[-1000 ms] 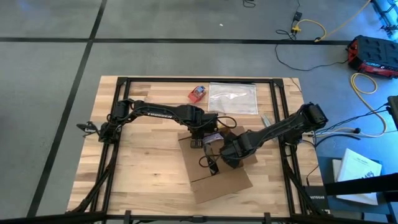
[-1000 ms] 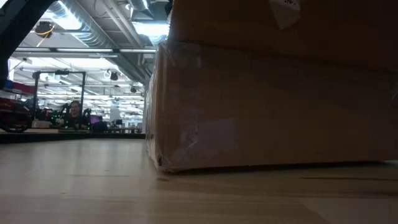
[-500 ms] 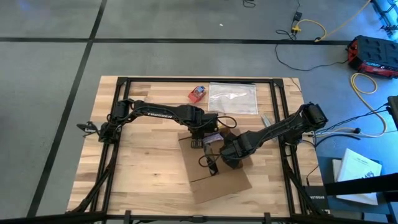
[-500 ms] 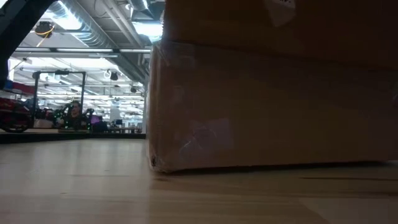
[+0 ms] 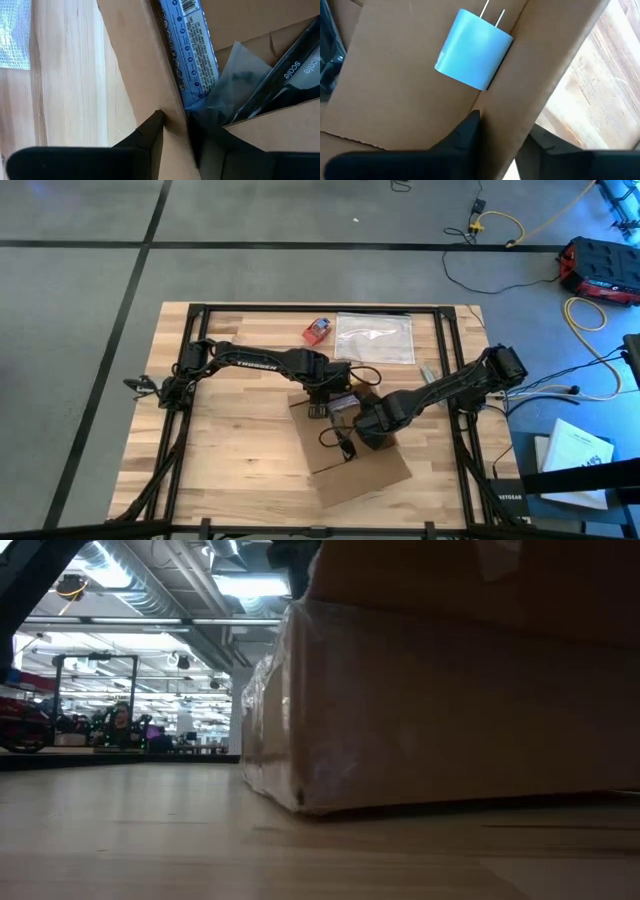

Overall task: Unpack boxes
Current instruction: Open the box using the silver cutter

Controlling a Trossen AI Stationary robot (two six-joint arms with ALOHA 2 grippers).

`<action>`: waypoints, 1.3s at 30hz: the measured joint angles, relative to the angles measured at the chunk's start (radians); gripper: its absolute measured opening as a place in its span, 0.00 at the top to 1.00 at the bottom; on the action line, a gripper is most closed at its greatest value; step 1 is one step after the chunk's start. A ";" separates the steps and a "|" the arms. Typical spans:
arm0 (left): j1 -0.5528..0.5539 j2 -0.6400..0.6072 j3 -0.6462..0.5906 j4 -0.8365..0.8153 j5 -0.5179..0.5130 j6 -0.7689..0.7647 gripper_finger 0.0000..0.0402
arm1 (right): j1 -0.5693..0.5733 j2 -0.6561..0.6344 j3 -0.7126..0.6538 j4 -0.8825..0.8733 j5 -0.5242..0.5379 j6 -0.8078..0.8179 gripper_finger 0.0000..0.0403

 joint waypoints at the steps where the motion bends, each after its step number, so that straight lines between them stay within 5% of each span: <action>1: 0.000 0.000 0.000 0.000 0.000 0.000 0.81 | 0.000 0.000 0.000 0.000 0.000 0.000 0.86; 14: 0.000 0.000 0.000 -0.003 0.000 -0.002 0.81 | 0.000 -0.002 0.000 0.001 -0.014 -0.001 0.98; 22: 0.000 0.000 0.000 -0.004 -0.001 -0.001 0.81 | 0.000 -0.001 0.000 0.003 -0.015 -0.003 0.97; 28: 0.000 0.000 0.000 -0.017 0.005 0.015 0.81 | 0.003 -0.001 -0.001 0.021 -0.016 -0.006 0.72; 34: 0.000 0.000 -0.001 -0.017 0.011 0.017 0.81 | 0.003 -0.008 -0.003 0.013 -0.001 -0.014 0.37; 39: -0.001 -0.005 -0.001 -0.016 0.011 0.006 0.81 | 0.003 -0.014 -0.003 0.019 0.049 0.003 0.23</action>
